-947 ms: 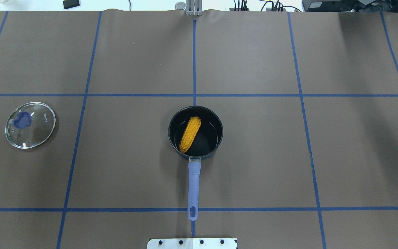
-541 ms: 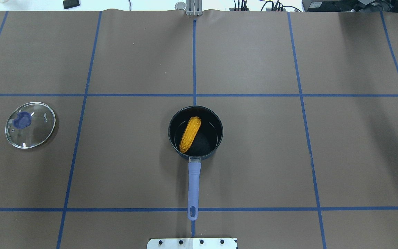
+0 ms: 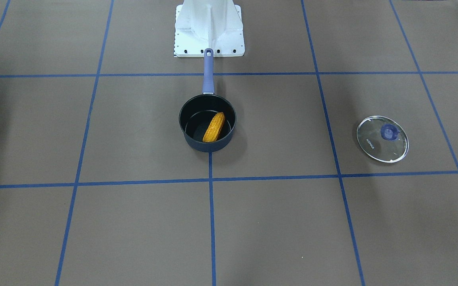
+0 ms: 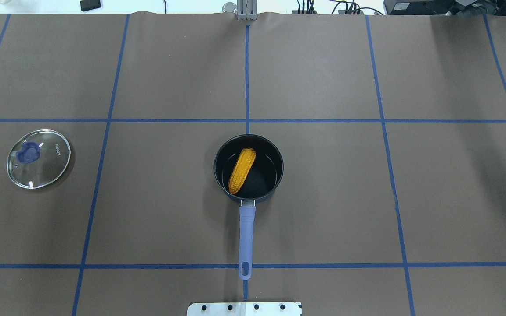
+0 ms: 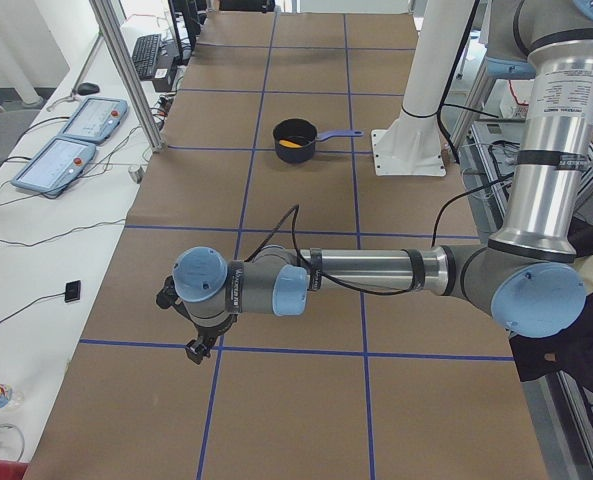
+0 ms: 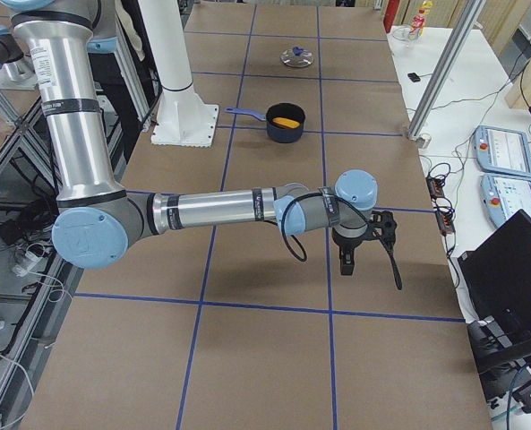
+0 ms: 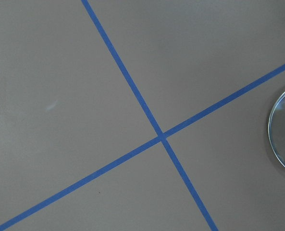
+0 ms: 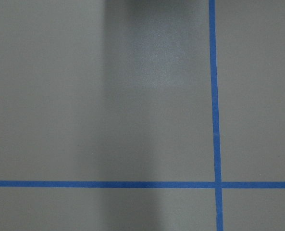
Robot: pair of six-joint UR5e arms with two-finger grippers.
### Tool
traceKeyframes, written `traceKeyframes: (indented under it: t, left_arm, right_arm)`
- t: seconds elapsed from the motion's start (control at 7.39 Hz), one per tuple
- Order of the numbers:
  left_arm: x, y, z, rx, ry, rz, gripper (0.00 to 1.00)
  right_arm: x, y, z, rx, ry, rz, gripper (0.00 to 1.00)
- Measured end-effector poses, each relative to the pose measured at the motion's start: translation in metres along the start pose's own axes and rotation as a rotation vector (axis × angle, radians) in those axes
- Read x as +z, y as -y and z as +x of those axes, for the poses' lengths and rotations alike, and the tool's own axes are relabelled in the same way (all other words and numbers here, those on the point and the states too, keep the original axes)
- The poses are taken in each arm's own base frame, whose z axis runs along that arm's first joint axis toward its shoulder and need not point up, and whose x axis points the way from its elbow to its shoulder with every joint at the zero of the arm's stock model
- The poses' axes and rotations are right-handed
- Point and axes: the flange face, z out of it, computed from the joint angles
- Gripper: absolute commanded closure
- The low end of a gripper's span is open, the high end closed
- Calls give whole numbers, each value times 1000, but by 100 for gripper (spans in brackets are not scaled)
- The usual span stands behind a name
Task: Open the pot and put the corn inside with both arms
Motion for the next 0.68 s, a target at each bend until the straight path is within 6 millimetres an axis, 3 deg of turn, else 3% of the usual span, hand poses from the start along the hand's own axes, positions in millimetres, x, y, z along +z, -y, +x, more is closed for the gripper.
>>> traceKeyframes:
  t: [0.68]
  left_arm:
    - [-2,-13,-4,-21,0,2,3]
  right_arm:
    - [1,-6,5,8,-3,-2,0]
